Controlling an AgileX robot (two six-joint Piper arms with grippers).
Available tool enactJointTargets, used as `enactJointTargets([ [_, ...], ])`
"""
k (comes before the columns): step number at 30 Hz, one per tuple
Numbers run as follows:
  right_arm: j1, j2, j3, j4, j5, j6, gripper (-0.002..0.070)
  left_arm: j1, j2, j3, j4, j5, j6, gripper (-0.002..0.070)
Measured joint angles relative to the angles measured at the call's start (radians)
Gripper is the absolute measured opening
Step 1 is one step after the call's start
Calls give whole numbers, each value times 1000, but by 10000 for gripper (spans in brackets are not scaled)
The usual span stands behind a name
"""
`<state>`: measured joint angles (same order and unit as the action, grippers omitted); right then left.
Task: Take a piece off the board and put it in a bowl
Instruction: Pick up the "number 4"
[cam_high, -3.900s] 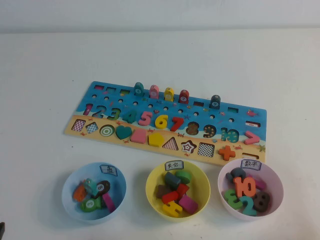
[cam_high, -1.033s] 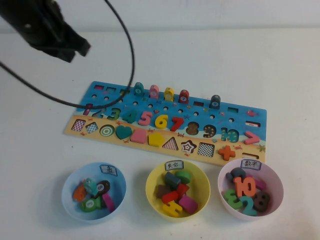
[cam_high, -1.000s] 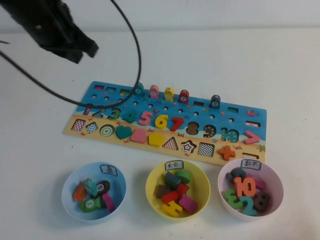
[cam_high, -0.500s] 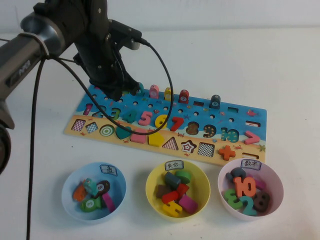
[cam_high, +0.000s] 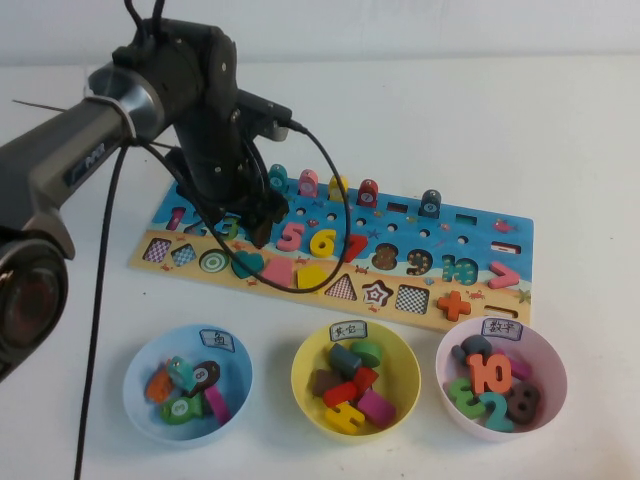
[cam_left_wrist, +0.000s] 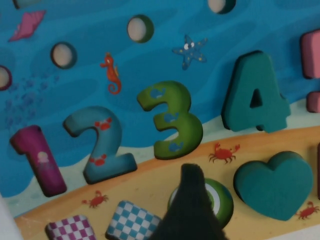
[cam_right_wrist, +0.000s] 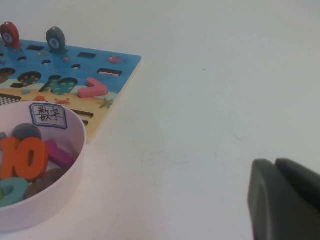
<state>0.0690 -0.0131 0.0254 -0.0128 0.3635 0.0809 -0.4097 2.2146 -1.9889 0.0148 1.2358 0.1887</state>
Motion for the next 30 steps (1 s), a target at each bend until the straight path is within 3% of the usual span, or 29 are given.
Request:
enactJointTargets([
  [30, 0, 0, 0, 0, 0, 0, -17, 0, 76, 0, 4, -145, -106, 440],
])
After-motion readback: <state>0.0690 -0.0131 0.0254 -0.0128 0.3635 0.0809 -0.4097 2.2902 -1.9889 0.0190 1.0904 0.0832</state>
